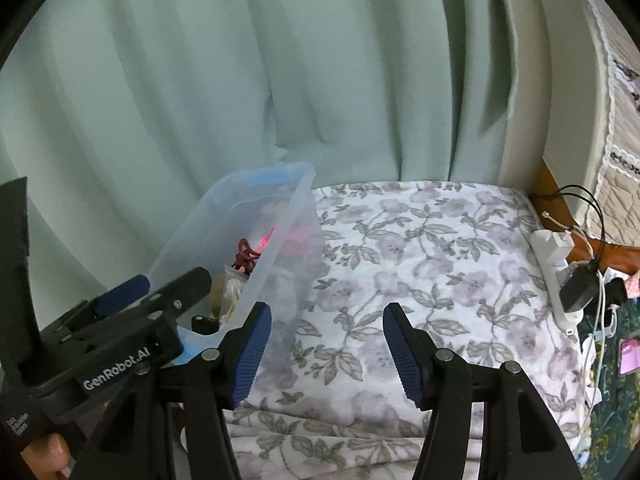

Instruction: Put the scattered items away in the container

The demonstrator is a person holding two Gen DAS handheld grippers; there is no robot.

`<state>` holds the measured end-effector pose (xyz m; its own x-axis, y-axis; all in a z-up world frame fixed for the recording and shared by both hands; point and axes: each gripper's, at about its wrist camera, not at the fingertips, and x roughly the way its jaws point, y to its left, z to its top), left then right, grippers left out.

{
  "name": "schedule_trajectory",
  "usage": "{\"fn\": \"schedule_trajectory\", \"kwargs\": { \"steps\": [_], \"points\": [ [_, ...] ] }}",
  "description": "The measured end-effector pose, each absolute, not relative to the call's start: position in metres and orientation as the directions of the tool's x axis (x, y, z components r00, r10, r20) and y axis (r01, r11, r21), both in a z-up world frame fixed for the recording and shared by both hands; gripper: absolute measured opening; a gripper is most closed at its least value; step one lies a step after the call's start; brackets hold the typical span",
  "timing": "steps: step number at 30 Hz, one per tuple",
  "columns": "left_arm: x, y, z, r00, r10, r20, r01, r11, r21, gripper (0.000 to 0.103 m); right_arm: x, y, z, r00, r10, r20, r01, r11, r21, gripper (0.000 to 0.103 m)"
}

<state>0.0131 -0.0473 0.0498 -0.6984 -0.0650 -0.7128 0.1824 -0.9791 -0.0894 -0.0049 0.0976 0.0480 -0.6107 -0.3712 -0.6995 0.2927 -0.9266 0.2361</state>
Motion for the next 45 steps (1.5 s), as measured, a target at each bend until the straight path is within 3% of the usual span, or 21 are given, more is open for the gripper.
{"fn": "schedule_trajectory", "kwargs": {
  "steps": [11, 45],
  "points": [
    [0.009, -0.027, 0.052, -0.673, -0.166, -0.721, 0.193, -0.980, 0.046, 0.084, -0.002, 0.111, 0.048, -0.617, -0.366, -0.697, 0.274, -0.930, 0.245, 0.063],
    [0.012, -0.040, 0.044, -0.650, -0.135, -0.748, 0.205, -0.979, -0.002, 0.084, 0.002, 0.101, 0.046, -0.603, -0.333, -0.725, 0.272, -0.940, 0.206, 0.063]
  ]
}}
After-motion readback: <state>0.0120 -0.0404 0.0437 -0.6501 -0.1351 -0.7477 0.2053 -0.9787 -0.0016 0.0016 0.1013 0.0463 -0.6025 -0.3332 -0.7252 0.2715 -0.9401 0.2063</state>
